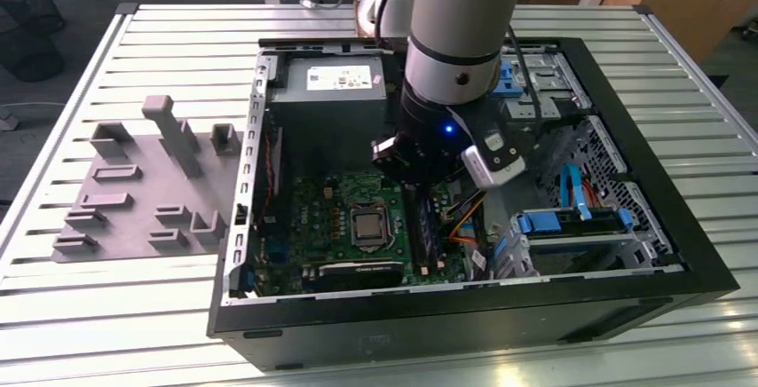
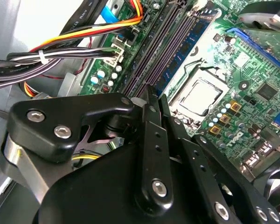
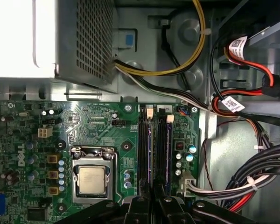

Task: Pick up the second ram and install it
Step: 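Insert the second ram into the second slot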

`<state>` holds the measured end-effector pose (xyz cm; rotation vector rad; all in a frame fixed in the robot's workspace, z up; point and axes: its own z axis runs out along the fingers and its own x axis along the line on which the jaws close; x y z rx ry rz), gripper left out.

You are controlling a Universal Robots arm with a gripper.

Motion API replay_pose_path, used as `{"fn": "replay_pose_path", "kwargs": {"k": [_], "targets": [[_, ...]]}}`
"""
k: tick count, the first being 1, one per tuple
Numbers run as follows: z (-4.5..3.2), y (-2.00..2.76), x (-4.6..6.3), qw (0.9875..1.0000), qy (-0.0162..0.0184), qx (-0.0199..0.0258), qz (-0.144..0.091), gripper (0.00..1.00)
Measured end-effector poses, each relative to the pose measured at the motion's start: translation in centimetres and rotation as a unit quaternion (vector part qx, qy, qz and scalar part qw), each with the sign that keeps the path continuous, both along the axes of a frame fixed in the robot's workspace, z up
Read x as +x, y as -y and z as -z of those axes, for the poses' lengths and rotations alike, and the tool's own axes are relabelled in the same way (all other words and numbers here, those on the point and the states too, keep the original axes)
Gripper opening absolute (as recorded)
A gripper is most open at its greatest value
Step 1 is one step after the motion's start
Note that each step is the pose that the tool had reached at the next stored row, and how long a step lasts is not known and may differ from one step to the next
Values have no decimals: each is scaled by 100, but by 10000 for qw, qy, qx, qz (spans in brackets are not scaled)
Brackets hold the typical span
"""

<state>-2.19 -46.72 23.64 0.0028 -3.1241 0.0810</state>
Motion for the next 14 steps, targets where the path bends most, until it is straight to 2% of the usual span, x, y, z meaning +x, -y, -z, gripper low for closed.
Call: {"fn": "replay_pose_path", "kwargs": {"k": [5, 14], "targets": [[57, 8, 0, 10000, -1, 0, 13, 14], [65, 10, -1, 10000, 0, 3, 13, 14]]}}
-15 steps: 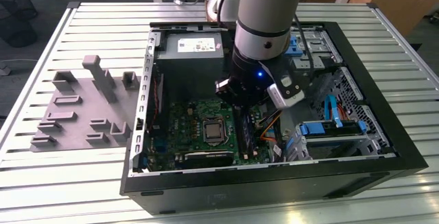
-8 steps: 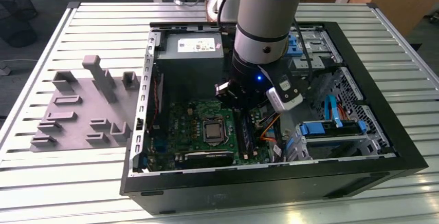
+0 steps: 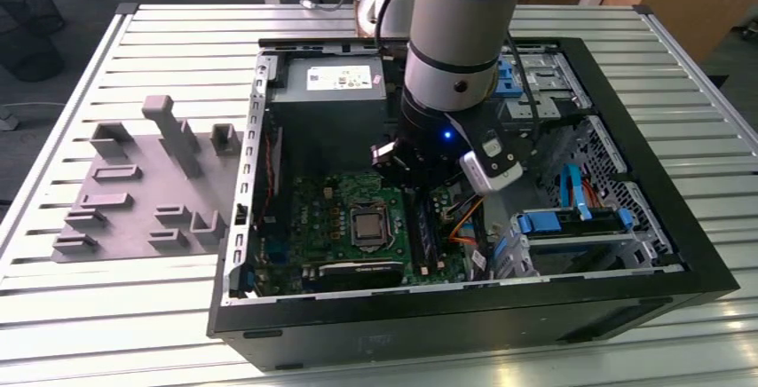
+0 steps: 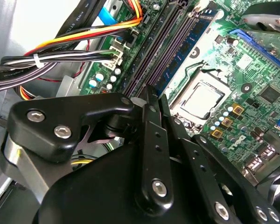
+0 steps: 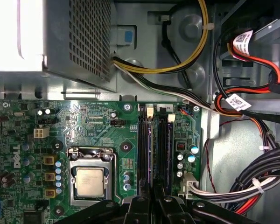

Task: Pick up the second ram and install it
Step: 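Insert the second ram into the second slot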

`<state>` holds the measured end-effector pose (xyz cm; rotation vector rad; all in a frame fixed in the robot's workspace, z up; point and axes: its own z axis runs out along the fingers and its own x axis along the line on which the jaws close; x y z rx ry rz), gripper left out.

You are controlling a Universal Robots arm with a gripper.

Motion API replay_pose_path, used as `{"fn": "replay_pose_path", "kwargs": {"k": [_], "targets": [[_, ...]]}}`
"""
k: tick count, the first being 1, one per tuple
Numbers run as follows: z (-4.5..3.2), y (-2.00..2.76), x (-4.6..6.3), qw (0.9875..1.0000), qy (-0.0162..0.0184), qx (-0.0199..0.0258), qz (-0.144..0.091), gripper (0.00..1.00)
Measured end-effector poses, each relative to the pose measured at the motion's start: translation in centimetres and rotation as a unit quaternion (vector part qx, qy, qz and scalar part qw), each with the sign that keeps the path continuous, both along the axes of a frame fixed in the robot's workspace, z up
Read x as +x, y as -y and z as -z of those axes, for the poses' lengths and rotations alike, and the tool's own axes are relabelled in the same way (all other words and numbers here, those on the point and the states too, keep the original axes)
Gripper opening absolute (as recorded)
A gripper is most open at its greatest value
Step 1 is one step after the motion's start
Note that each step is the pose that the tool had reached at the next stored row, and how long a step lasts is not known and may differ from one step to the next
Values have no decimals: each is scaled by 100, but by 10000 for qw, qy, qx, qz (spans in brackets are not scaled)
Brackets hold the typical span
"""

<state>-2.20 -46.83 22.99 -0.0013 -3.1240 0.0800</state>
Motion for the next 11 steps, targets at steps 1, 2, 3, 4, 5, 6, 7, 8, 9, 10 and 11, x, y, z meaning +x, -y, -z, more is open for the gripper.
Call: {"fn": "replay_pose_path", "kwargs": {"k": [1, 2, 3, 4, 5, 6, 7, 8, 9, 10, 11], "targets": [[1, 0, 0, 10000, 0, 1, 0, 14], [3, 0, 0, 10000, 0, 4, 0, 14], [5, 4, 0, 10000, 0, 5, 3, 14], [8, 6, 2, 10000, 0, 6, 6, 14], [12, 7, 4, 10000, 0, 6, 11, 14], [16, 11, 7, 10000, 0, 5, 17, 14], [23, 12, 9, 10000, 0, 5, 25, 14], [31, 12, 10, 10000, 0, 5, 38, 14], [39, 12, 10, 10000, -1, 5, 51, 14], [45, 12, 10, 10000, 0, 5, 60, 14], [51, 12, 10, 10000, -1, 5, 63, 14]]}}
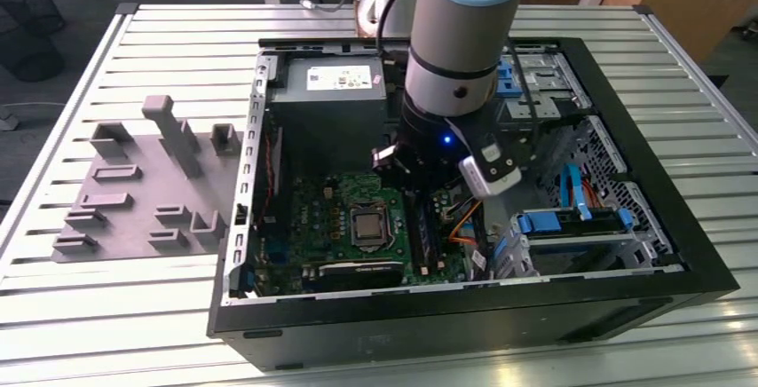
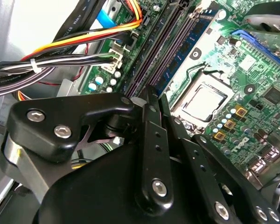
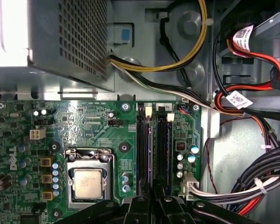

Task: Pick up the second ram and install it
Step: 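Insert the second ram into the second slot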

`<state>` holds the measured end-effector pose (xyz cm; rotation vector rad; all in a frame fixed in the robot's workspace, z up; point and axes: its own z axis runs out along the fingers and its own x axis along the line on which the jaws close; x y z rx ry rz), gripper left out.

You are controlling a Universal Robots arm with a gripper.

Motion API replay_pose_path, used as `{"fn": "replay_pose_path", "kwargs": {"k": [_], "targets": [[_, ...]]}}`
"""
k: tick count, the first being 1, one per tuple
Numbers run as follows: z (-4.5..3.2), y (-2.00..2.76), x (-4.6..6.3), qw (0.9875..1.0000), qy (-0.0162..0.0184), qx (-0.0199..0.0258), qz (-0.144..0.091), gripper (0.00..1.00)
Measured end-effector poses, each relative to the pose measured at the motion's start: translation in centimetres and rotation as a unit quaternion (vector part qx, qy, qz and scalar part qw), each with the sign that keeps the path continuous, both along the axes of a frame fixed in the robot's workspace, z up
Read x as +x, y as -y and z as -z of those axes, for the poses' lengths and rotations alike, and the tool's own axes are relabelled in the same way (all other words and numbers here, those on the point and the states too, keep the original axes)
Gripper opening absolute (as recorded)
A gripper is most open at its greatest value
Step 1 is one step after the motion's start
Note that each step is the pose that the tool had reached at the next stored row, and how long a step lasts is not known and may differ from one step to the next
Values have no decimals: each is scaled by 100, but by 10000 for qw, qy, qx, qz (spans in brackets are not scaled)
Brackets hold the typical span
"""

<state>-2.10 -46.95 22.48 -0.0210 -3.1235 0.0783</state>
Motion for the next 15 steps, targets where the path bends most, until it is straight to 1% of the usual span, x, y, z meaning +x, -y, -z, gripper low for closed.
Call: {"fn": "replay_pose_path", "kwargs": {"k": [6, 10, 15], "targets": [[55, -1, -1, 10000, 0, 3, 0, 14], [68, -1, -2, 10000, 0, 7, 1, 14], [82, -14, -9, 10000, 0, 7, 0, 14]]}}
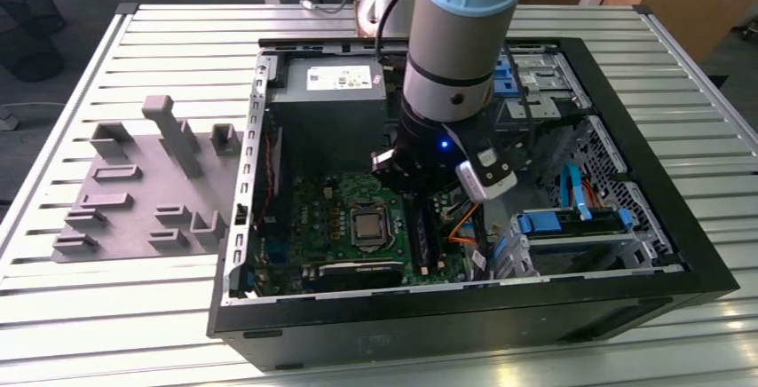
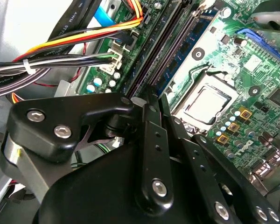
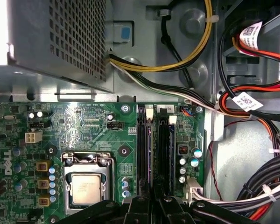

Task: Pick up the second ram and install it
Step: 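Insert the second ram into the second slot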

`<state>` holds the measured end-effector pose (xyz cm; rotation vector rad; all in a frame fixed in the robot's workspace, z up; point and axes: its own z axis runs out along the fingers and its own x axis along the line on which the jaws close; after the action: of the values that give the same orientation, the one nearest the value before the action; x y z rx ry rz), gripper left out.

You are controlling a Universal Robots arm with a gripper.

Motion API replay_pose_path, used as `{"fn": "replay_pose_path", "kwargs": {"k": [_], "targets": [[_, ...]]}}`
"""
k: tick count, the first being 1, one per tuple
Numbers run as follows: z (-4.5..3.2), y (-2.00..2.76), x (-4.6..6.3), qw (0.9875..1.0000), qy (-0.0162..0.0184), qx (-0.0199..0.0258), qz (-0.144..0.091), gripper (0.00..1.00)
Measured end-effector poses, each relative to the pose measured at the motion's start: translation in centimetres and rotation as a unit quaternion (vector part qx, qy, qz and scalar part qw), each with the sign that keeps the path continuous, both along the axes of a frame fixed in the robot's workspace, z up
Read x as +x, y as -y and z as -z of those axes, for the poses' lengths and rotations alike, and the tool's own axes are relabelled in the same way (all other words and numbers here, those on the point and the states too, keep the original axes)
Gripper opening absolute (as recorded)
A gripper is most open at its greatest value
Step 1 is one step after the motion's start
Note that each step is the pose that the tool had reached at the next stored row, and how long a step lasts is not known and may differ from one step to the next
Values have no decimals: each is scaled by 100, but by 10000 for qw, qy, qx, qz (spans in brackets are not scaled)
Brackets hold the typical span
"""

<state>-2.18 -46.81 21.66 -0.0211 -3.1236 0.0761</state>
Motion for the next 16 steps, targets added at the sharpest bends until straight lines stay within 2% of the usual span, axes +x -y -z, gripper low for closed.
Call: {"fn": "replay_pose_path", "kwargs": {"k": [16], "targets": [[25, -1, -3, 10000, 0, 0, 0, 14]]}}
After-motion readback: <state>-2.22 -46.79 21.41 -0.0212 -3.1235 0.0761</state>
